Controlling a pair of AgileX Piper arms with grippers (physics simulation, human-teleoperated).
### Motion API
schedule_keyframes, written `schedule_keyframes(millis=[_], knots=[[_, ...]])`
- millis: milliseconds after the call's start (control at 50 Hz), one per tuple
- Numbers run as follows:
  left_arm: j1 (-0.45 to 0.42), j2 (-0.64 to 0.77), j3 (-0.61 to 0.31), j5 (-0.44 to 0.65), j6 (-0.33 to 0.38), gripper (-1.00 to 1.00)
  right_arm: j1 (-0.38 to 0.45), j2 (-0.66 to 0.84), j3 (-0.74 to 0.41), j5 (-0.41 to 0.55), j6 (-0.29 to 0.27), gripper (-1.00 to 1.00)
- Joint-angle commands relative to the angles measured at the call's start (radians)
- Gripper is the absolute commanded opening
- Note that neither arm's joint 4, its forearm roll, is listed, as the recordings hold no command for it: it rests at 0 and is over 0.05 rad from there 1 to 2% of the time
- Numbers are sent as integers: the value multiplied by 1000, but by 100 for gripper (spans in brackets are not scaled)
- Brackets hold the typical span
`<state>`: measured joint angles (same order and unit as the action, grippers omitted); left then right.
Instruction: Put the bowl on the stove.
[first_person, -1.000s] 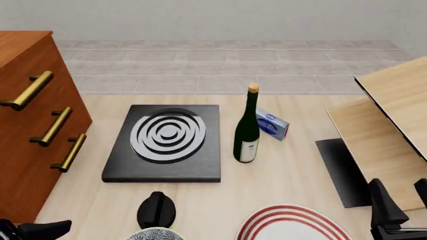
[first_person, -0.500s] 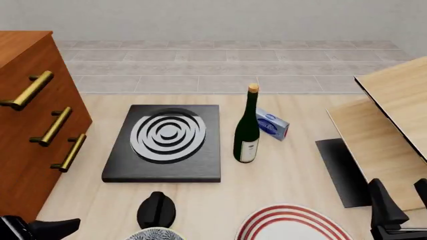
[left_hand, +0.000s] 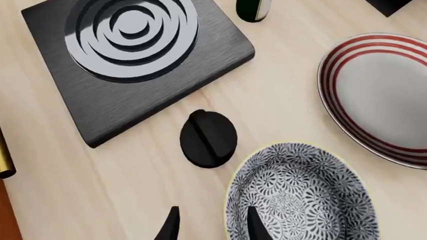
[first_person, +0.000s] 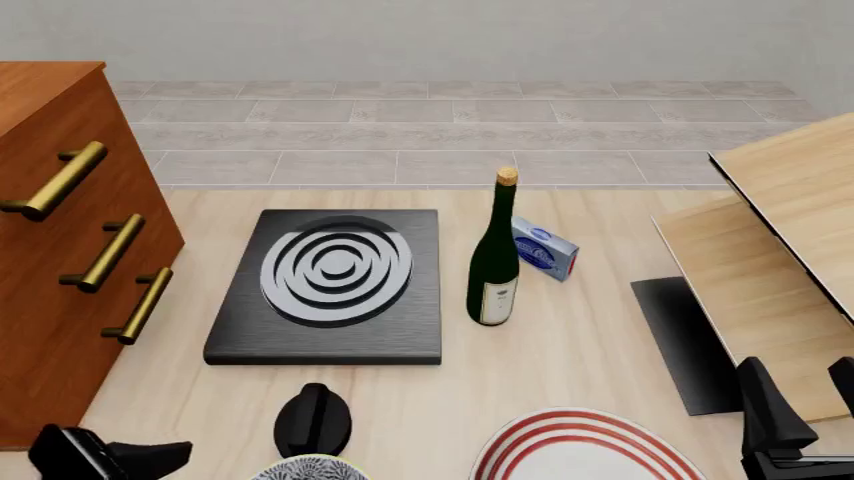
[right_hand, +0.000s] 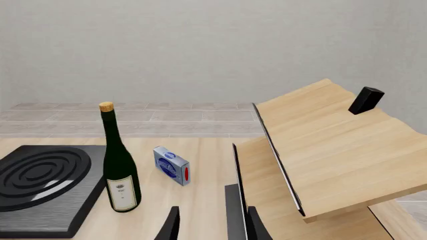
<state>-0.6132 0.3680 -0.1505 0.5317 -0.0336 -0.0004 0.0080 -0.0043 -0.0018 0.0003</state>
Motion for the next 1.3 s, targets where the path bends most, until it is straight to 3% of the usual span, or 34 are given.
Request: schedule_keyframes(millis=[20, 480, 1300], knots=[[-15, 68, 36, -84, -12, 100, 0, 0, 0, 0, 0, 100], [-6, 65, 46, -75, 12, 100, 0, 0, 0, 0, 0, 100], [-57, 241, 94, -259, -10, 100, 0, 0, 0, 0, 0, 100]])
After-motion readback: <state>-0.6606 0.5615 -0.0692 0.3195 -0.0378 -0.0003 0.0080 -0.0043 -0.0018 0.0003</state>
